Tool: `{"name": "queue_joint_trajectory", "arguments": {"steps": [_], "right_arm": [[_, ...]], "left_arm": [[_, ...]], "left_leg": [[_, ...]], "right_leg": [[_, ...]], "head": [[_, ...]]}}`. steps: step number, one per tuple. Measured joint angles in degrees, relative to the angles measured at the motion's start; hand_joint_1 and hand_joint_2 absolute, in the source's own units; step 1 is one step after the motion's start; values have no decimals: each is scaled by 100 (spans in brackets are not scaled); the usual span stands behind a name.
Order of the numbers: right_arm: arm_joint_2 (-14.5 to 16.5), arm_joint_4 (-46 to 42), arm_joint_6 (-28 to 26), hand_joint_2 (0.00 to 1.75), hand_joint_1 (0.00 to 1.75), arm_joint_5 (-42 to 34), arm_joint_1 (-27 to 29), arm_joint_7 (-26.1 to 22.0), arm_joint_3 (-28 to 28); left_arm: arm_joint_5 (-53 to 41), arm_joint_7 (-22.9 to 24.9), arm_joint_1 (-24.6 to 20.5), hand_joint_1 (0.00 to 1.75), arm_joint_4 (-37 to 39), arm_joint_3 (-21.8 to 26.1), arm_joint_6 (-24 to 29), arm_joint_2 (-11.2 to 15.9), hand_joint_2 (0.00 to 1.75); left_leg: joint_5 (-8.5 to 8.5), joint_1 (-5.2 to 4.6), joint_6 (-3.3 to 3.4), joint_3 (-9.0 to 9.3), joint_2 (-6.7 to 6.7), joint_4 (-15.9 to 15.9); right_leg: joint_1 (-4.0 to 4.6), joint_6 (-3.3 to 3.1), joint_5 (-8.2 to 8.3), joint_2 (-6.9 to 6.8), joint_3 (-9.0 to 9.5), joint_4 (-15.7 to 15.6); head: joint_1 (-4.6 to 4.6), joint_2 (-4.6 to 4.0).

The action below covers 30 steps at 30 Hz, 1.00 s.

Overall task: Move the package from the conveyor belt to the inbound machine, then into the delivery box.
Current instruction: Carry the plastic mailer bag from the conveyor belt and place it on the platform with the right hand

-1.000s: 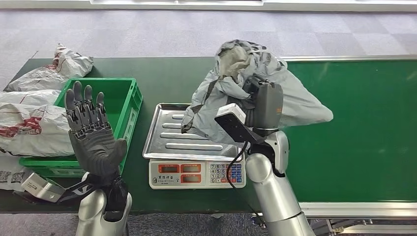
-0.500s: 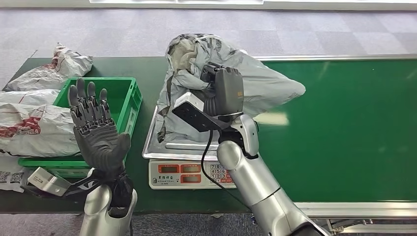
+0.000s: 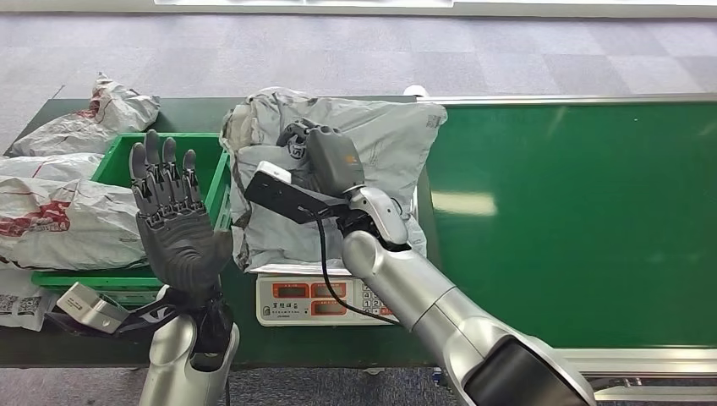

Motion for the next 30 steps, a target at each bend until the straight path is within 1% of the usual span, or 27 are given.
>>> {"name": "queue_joint_trajectory", "arguments": {"steps": [3, 7, 10, 14, 16, 18, 19, 21, 23, 25, 26, 27, 28, 29, 30], "right_arm": [[1, 224, 272, 175, 0, -494, -95, -340, 385], [1, 377, 394, 0, 0, -896, -160, -595, 675], [1, 463, 379, 0, 0, -1060, -187, -813, 721], [1, 538, 373, 0, 0, -1127, -207, -931, 742], [0, 565, 318, 0, 0, -1173, -208, -1154, 744], [-1, 567, 59, 0, 0, -1141, -201, -1486, 719], [-2, 535, -194, 0, 0, -1029, -185, -1600, 676], [-4, 347, -933, 0, 0, -446, -97, -1574, 496], [-5, -3, -1635, 0, 0, 456, 71, -1362, 201], [-3, -596, -1968, 0, 0, 1378, 359, -1209, -218], [-2, -1009, -2032, 44, 0, 1733, 558, -1191, -471], [-2, -1503, -2054, 87, 0, 1921, 783, -1237, -739], [-3, -1997, -2068, 131, 0, 1948, 1009, -1335, -994], [-4, -2568, -2080, 175, 0, 1791, 1230, -1521, -1281], [-5, -3120, -2090, 175, 0, 1556, 1420, -1737, -1561]], "left_arm": [[-43, -1, -7, 0, -3, 2, -32, 0, 175], [-87, -2, -1, 0, -16, 4, -34, 4, 175], [-88, -3, 6, 0, -24, 5, -47, 18, 175], [-89, -3, 8, 0, -26, 5, -58, 32, 175], [-90, -3, 8, 0, -26, 5, -63, 38, 175], [-91, -3, 12, 0, -26, 5, -63, 43, 175], [-91, -3, 17, 0, -26, 5, -54, 45, 175], [-93, -4, 38, 0, -31, 5, -13, 49, 175], [-101, -4, 66, 0, -38, 5, 51, 54, 175], [-127, -4, 101, 0, -39, 5, 131, 59, 175], [-157, -3, 120, 0, -38, 5, 190, 63, 175], [-207, 2, 138, 0, -37, 5, 268, 67, 175], [-269, 13, 153, 0, -32, 5, 360, 73, 175], [-376, 38, 162, 0, -16, 5, 487, 85, 175], [-490, 68, 165, 0, 7, 5, 621, 99, 175]], "left_leg": [[0, 0, 0, 0, 0, 0], [0, 0, 0, -1, 0, 0], [-1, 0, 0, -2, 0, 0], [0, 0, 0, -1, 0, 0], [0, 0, 0, 0, 0, 0], [0, 0, 0, 0, 0, 0], [0, 0, 0, 0, 0, 1], [0, 0, 0, 0, 0, 1], [-1, 0, 0, -1, 0, 1], [-2, 0, 0, -1, -3, 1], [-2, 0, 1, -3, -8, 1], [-2, 0, 1, -6, -15, 1], [-2, -1, 1, -9, -24, 2], [-2, -1, 1, -14, -34, 3], [-2, -1, 2, -17, -41, 3]], "right_leg": [[0, 0, 0, 0, -1, 0], [0, -1, -1, 0, -2, 0], [0, 0, -1, 0, -1, 0], [0, 0, 0, 0, -1, 0], [0, 0, 0, 0, -1, 0], [0, 0, 0, 0, -1, 0], [0, 0, 0, 0, -1, 0], [0, 0, 0, 0, -2, 0], [0, 0, -1, 0, -3, 0], [0, -1, -1, -2, -4, -1], [0, -1, -2, -8, -5, -2], [0, -1, -3, -15, -7, -2], [0, 0, -4, -25, -8, -3], [-1, 1, -5, -35, -7, -4], [-2, 3, -7, -42, -6, -4]], "head": [[-1, 0], [0, 0], [-1, 0], [0, 0], [0, 0], [-1, 0], [-1, 0], [0, 0], [-1, 0], [-1, 0], [-2, 0], [-1, 0], [-1, 0], [-1, 0], [0, 0]]}}
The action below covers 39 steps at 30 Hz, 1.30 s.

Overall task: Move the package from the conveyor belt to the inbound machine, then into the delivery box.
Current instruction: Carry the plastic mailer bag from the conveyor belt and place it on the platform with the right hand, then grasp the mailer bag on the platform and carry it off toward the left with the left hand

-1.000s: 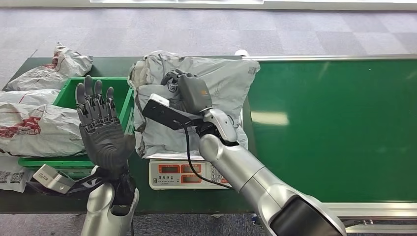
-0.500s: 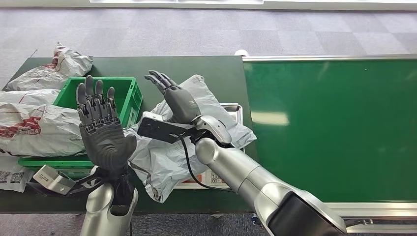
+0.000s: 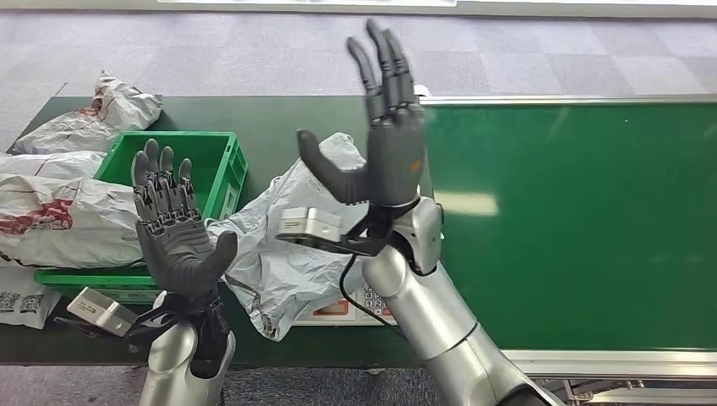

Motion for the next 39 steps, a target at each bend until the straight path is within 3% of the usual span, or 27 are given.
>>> {"name": "queue_joint_trajectory", "arguments": {"steps": [3, 6, 9, 13, 17, 22, 29, 39], "right_arm": [[-1, -1561, -14, 175, 0, -676, 480, -565, -793], [-1, -2947, -8, 175, 0, -960, 887, -733, -1300], [-1, -3892, 2, 175, 0, -1062, 1163, -756, -1466], [-3, -4635, 11, 175, 0, -1085, 1364, -755, -1550], [-17, -5071, 17, 175, 0, -1005, 1451, -664, -1568], [-27, -5260, 33, 175, 0, -918, 1535, -696, -1456], [-38, -5185, 38, 175, 0, -895, 1570, -748, -1183], [-44, -5086, 40, 175, 0, -895, 1592, -748, -1127]], "left_arm": [[-392, 147, -62, 0, 169, 0, 415, 70, 175], [-1151, 521, -283, 0, 566, 9, 923, 186, 175], [-1922, 939, -566, 0, 1127, 17, 1194, 307, 175], [-2164, 1076, -797, 0, 1611, 17, 1218, 402, 175], [-2497, 1396, -993, 0, 1982, -22, 1209, 480, 175], [-4258, 2109, -1736, 0, 3383, -513, 785, 609, 175], [-5275, 2203, -2461, 0, 4932, -1024, 476, 531, 175], [-5647, 2337, -2876, 0, 5638, -1223, 501, 409, 175]], "left_leg": [[-1, -3, 2, 0, -6, 2], [-4, -9, 7, 3, 0, 3], [-4, -8, 7, 8, 13, 3], [-3, -6, 5, 11, 25, 2], [-3, -6, 5, 12, 25, 2], [4, -6, 8, 12, 19, 2], [5, -7, 8, 11, 34, 3], [8, -7, 13, 17, 24, 2]], "right_leg": [[-6, 3, -1, -8, 1, -2], [-8, 5, 0, -4, 2, -4], [-6, 5, 1, 4, 2, -2], [-4, 4, 1, 16, 2, 1], [-4, 4, 1, 15, 2, 1], [-7, 6, 4, 10, 9, 1], [-8, 8, 14, 27, 5, 1], [-7, 8, 12, 13, 19, 1]], "head": [[-1, 0], [-1, 0], [-1, 0], [-1, 0], [0, 0], [1, 0], [0, 0], [0, 0]]}}
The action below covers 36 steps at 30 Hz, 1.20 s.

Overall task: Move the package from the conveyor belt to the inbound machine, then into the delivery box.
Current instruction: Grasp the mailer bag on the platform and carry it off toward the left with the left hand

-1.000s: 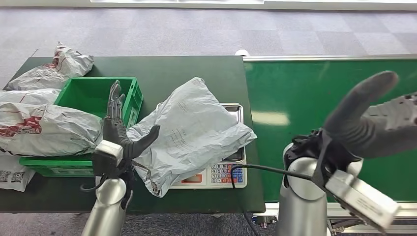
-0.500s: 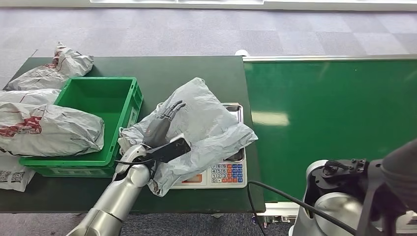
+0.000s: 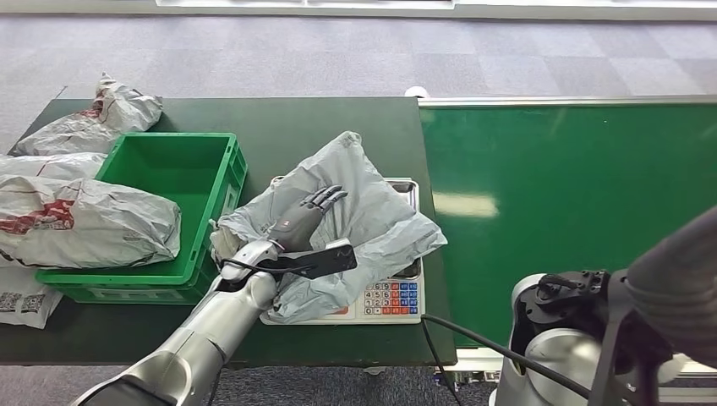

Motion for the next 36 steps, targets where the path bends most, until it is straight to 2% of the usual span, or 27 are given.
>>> {"name": "queue_joint_trajectory", "arguments": {"steps": [1, 5, 17, 23, 25, 29, 36], "right_arm": [[-1, 5, 0, 175, 0, 0, 2, 0, 0], [-1, 22, 0, 175, 0, -5, 6, 0, 0], [-7, 89, -1, 175, 0, -66, 39, 0, 0], [-16, 92, -2, 175, 0, -133, 68, 0, -5], [-17, 92, -2, 175, 0, -123, 76, -1, -8], [-22, 87, -2, 175, 0, -87, 92, -2, -16], [-27, 86, -2, 175, 0, -56, 102, -2, -18]], "left_arm": [[-5, 1, -17, 0, 28, -10, 0, -4, 175], [-62, -18, -79, 171, 153, -35, -23, -21, 175], [-191, -173, -177, 175, 412, -54, -86, -64, 175], [-525, 22, -296, 175, 534, -129, -111, -74, 175], [-540, 89, -316, 175, 561, -164, 59, -80, 175], [-335, 128, -304, 175, 559, -171, 770, -82, 175], [-218, 139, -293, 175, 529, -144, 1055, -80, 175]], "left_leg": [[1, 0, 1, 1, -1, 0], [4, 0, 6, 5, -3, 0], [6, 0, 6, 6, -3, 0], [5, 0, 6, 5, -2, 0], [5, 0, 6, 5, -1, 0], [6, 0, 5, 4, 1, 0], [7, 0, 4, 2, -1, 0]], "right_leg": [[0, 0, 0, -2, 1, 0], [-1, 1, 1, -8, 8, 0], [1, 2, 2, -8, 7, 0], [1, 2, 2, -8, 5, 0], [1, 2, 2, -7, 5, 0], [1, 1, 2, -5, 1, 0], [2, 1, 3, -7, 0, 1]], "head": [[0, 0], [0, 0], [0, 0], [0, 0], [0, 0], [0, 0], [0, 0]]}}
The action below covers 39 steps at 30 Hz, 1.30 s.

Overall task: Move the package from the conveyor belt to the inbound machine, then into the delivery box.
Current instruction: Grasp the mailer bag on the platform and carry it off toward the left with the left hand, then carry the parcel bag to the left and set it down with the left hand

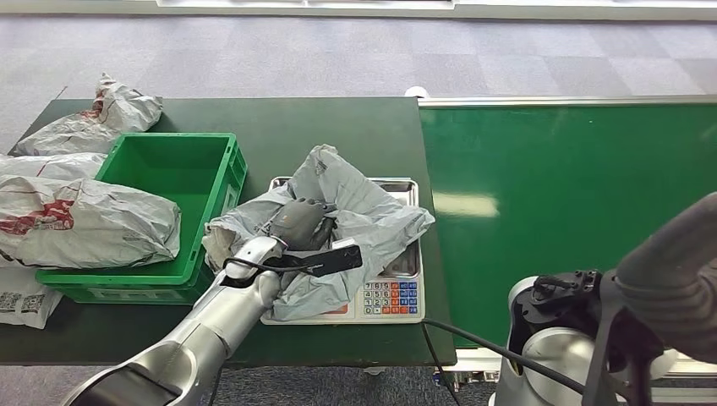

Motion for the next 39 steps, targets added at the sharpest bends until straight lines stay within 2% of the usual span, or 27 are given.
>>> {"name": "queue_joint_trajectory", "arguments": {"steps": [2, 4, 7, 14, 15, 17, 19, 20, 23, 27, 29, 35, 37, 39], "right_arm": [[-3, 0, 0, 175, 0, 29, 14, 0, -5], [-7, 0, 0, 175, 0, 57, 27, 1, -10], [-9, 2, 0, 175, 0, 49, 27, 2, -10], [-9, 12, 0, 175, 0, 18, 33, 2, -9], [-9, 18, 0, 175, 0, 5, 33, 2, -8], [-9, 40, 0, 175, 0, -30, 33, 2, -3], [-9, 68, 0, 175, 0, -52, 34, 2, -1], [-9, 79, 0, 175, 0, -55, 35, 2, -1], [-9, 103, 0, 175, 0, -57, 35, 2, 1], [-9, 122, 0, 175, 0, -52, 35, 1, 26], [-9, 122, 1, 175, 0, -44, 37, -1, 51], [-9, 122, 1, 175, 0, -11, 41, -2, 108], [-9, 122, 0, 175, 0, -9, 40, -2, 123], [-9, 122, 0, 175, 0, -4, 40, -2, 144]], "left_arm": [[275, 280, -62, 175, -295, 412, 1106, 115, 175], [538, 586, -127, 175, -732, 1016, 2250, 320, 175], [197, 589, -43, 175, -1208, 1632, 2318, 478, 175], [-831, 425, 268, 175, -2129, 3134, 2324, 522, 175], [-1236, 577, 326, 175, -2264, 3303, 2324, 537, 175], [-2336, 1347, 445, 175, -2470, 3534, 2325, 638, 175], [-3034, 2457, 546, 175, -2541, 3542, 2327, 820, 175], [-3113, 2855, 584, 175, -2548, 3494, 2325, 910, 175], [-3118, 3314, 609, 175, -2504, 3354, 2319, 1114, 175], [-3121, 4550, 275, 175, -1461, 2658, 2000, 1518, 175], [-3121, 4788, 162, 175, -916, 2390, 1901, 1722, 175], [-3121, 4932, 33, 175, 30, 2097, 1931, 2086, 175], [-3122, 4958, 13, 90, 184, 2059, 1975, 2150, 175], [-3123, 4975, -7, 3, 312, 2009, 1997, 2205, 87]], "left_leg": [[0, 1, -1, -2, 4, -1], [1, 5, -3, -5, 10, -2], [3, 8, -5, -8, 8, -3], [2, 8, -5, -12, 11, -4], [2, 8, -5, -13, 10, -4], [1, 8, -6, -13, 14, -4], [-1, 8, -9, -12, 23, -4], [-1, 9, -11, -12, 25, -4], [2, 10, -12, -13, 9, -4], [5, 10, -14, -13, 7, -5], [4, 10, -17, -10, 32, -5], [2, 10, -19, -6, 50, -5], [-1, 10, -22, -7, 50, -6], [-3, 10, -25, -6, 53, -6]], "right_leg": [[2, -3, 2, 5, -5, 1], [6, -6, 4, 11, -11, 2], [10, -8, 2, 11, -12, 3], [7, -9, 1, 15, -17, 4], [7, -9, 1, 15, -17, 4], [7, -10, 1, 17, -20, 4], [8, -12, 2, 28, -25, 4], [9, -13, 2, 34, -27, 4], [12, -15, 1, 20, -26, 4], [11, -18, 3, 15, -19, 5], [11, -22, 8, 39, -25, 6], [11, -24, 9, 57, -32, 6], [11, -25, 8, 57, -32, 6], [12, -25, 8, 60, -33, 7]], "head": [[0, 0], [-1, 0], [0, 0], [0, 0], [0, 0], [1, 0], [-1, 0], [-3, 0], [-1, 0], [0, 0], [-1, 0], [-1, 0], [-1, 0], [-1, 0]]}}
